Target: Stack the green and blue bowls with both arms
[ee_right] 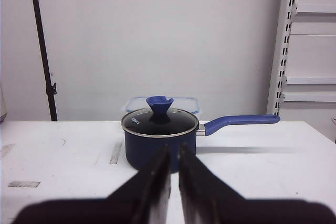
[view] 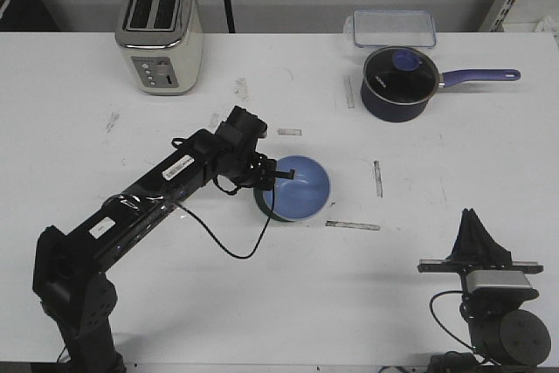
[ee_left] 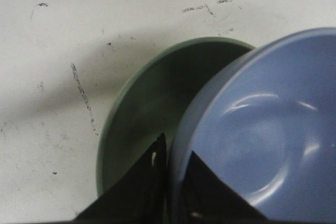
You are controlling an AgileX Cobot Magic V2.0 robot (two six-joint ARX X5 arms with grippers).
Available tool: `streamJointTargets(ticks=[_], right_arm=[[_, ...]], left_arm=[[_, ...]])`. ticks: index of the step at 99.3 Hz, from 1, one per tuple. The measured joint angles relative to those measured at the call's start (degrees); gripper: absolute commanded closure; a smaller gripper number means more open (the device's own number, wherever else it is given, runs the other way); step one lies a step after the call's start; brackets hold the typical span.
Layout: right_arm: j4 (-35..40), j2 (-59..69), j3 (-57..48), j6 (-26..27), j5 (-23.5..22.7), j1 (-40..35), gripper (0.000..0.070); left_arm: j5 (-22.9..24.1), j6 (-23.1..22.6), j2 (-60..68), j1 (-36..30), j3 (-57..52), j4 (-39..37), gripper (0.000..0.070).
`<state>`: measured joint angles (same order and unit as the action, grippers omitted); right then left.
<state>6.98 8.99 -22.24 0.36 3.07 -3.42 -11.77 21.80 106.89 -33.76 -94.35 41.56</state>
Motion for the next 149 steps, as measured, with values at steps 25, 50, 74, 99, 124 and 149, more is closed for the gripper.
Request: streamJointTargets(ticks=[25, 50, 74, 99, 124, 149], right_arm=[[0.0, 0.0, 0.0, 0.0, 0.0, 0.0, 0.0682], [0.0, 0.0, 0.0, 0.0, -0.02, 0.0, 0.0682], [-0.02, 0.0, 0.0, 0.0, -0.02, 0.0, 0.0682], [-0.02, 0.0, 0.0, 0.0, -0.02, 0.0, 0.0682], [-0.02, 0.0, 0.0, 0.0, -0.02, 0.0, 0.0683], [-0.02, 0.0, 0.0, 0.0, -0.02, 0.0, 0.0682]], left_arm=[[0.28, 0.02, 0.0, -0.77, 0.0, -0.42, 0.0498], [0.31, 0.04, -0.7, -0.77, 0.0, 0.39, 0.0441], [0.28, 0.22, -6.67, -0.77, -0.02, -0.83, 0.0442], [0.28, 0.2, -10.25, 1.18, -0.13, -1.01, 0.0445], [0.39, -0.85, -17.59, 2.25, 9.55, -13.44, 0.0456], [0.42, -5.77, -31.26, 5.79, 31.63, -34.8, 0.0591]])
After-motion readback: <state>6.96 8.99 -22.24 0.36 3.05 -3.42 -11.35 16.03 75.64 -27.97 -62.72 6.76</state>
